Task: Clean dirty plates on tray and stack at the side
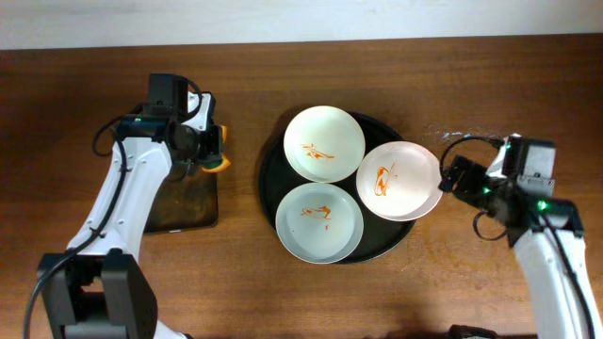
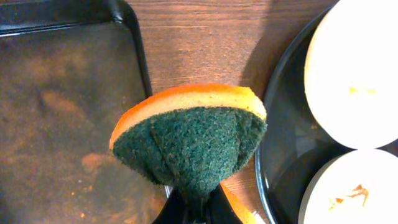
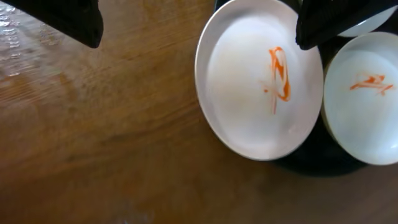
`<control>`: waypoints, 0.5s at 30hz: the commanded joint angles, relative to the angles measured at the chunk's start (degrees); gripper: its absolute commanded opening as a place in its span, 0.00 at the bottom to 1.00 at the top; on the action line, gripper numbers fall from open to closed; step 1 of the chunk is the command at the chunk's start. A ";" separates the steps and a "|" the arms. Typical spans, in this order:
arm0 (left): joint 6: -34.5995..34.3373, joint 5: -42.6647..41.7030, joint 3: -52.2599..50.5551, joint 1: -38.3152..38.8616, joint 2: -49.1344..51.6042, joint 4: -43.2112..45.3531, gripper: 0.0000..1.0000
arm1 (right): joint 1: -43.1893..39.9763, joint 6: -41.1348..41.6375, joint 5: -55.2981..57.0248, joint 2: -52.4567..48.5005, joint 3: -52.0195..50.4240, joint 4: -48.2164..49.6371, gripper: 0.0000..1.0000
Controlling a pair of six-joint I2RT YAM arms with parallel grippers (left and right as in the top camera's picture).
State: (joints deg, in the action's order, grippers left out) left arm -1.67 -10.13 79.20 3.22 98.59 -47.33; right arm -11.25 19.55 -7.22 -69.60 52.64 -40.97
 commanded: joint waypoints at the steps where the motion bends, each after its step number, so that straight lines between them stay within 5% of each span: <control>1: 1.29 -1.07 0.68 0.15 -0.57 0.28 0.01 | -2.78 -0.37 -11.56 -6.71 0.94 1.36 0.98; 15: 1.27 2.43 0.68 0.11 -0.57 -0.96 0.01 | -2.64 -4.92 -17.75 -24.65 0.92 6.01 0.69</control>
State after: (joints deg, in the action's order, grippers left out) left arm -1.28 -8.12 79.20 3.22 98.59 -47.88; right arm -13.65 14.96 -24.14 -91.68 52.71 -36.10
